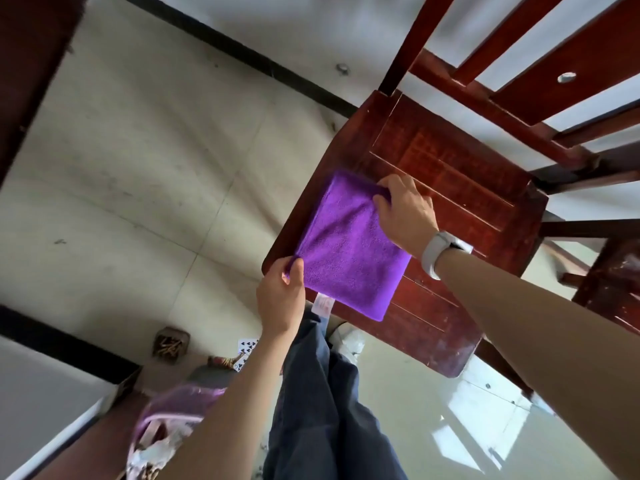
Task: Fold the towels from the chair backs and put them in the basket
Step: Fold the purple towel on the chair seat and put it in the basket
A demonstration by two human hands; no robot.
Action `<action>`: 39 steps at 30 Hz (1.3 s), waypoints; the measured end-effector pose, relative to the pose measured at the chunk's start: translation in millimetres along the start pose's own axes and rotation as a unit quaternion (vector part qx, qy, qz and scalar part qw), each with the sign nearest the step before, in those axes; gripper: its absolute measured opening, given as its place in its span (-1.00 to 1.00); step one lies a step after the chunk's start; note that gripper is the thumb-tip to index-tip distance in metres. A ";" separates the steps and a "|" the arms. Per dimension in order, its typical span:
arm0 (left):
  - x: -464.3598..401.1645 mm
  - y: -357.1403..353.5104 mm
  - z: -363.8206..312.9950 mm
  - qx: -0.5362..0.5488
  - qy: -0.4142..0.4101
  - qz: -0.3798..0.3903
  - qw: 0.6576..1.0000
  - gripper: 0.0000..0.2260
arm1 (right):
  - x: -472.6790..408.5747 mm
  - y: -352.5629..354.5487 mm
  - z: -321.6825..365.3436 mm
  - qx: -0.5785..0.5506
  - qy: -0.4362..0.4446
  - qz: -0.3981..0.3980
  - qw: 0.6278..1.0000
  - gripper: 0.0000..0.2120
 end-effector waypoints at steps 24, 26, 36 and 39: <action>-31.5 -45.1 -29.3 -0.428 -0.430 0.005 0.795 -0.42 | 56.1 -64.4 -40.7 0.242 0.129 -0.042 0.961 -0.47; -33.1 -43.1 -36.7 -0.403 -0.427 -0.008 0.809 -0.46 | 55.2 -59.9 -38.7 0.237 0.148 -0.046 0.959 -0.47; -48.4 -52.2 -80.4 -0.491 -0.440 0.069 0.749 -0.46 | 116.9 -83.5 -29.9 0.237 0.188 -0.022 0.953 -0.47; -49.4 -47.6 -80.3 -0.433 -0.435 0.086 0.785 -0.51 | 114.0 -78.8 -28.5 0.188 0.202 -0.007 0.961 -0.52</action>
Point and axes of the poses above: each hand's wrist, its own x-axis away from the middle knuckle, its own y-axis out of the back of the hand, z = x × y, the point moved 3 cm from there along -x, towards the middle knuckle, and after that the axes turned 9 degrees about y, right-handed, at the moved point
